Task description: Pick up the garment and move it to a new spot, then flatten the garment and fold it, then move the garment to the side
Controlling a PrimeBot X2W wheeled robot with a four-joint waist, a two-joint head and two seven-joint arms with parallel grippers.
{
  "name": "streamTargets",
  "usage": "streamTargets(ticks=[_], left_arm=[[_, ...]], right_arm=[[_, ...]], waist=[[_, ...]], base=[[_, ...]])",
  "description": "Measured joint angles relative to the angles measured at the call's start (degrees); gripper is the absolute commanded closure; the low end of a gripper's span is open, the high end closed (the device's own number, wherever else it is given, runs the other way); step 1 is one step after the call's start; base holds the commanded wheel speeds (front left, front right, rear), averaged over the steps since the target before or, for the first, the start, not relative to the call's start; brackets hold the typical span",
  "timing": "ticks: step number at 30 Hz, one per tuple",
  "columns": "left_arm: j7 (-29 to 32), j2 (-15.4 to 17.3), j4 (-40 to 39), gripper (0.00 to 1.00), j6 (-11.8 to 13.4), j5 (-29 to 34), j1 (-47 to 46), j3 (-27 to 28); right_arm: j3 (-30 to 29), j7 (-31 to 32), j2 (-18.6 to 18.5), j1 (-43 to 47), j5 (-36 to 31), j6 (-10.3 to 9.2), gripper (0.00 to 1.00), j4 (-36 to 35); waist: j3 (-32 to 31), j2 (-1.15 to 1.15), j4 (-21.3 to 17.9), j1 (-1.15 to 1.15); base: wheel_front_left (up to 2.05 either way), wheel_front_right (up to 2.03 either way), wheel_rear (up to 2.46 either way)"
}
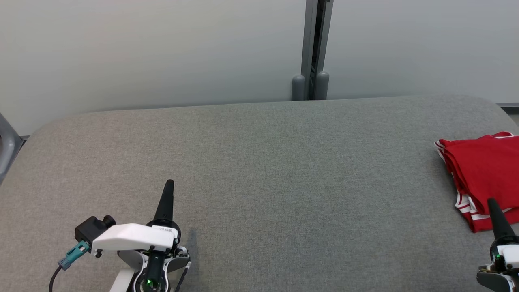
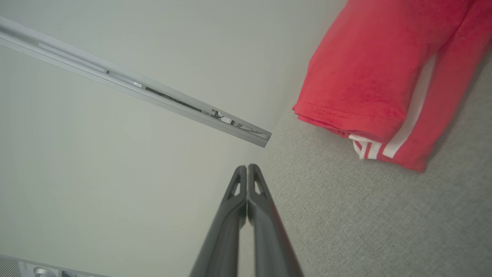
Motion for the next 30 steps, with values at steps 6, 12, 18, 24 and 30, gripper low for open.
streamTargets(ticks=[6,12,18,24,30], left_arm=[[0.4,0.0,0.5,1.00,-0.4,-2.6,-1.1,-0.2],[0.8,0.0,0.9,1.00,-0.8,-5.4,-2.2,-0.3],[1.3,0.1,1.3,1.00,-1.2,-7.9,-3.2,-0.5],[1.6,0.1,1.8,1.00,-1.8,-10.3,-4.0,-0.7],[2.0,0.1,2.2,1.00,-2.1,-12.6,-4.8,-0.8]], right_arm=[[-1.4,1.2,0.2,-0.2,3.0,0.00,1.00,-0.1],[-2.7,2.3,0.4,-0.6,6.0,0.00,1.00,-0.3],[-3.9,3.5,0.5,-1.0,8.8,0.00,1.00,-0.4],[-5.1,4.5,0.7,-1.2,11.4,0.00,1.00,-0.6],[-6.3,5.5,0.9,-1.3,13.9,0.00,1.00,-0.6]], waist=[[0.2,0.00,0.0,0.00],[0.4,0.00,-0.1,0.00],[0.6,0.00,-0.1,0.00],[0.7,0.00,-0.2,0.00],[0.9,0.00,-0.2,0.00]], base=[[0.00,0.00,0.00],[0.00,0.00,0.00],[0.00,0.00,0.00],[0.00,0.00,0.00],[0.00,0.00,0.00]])
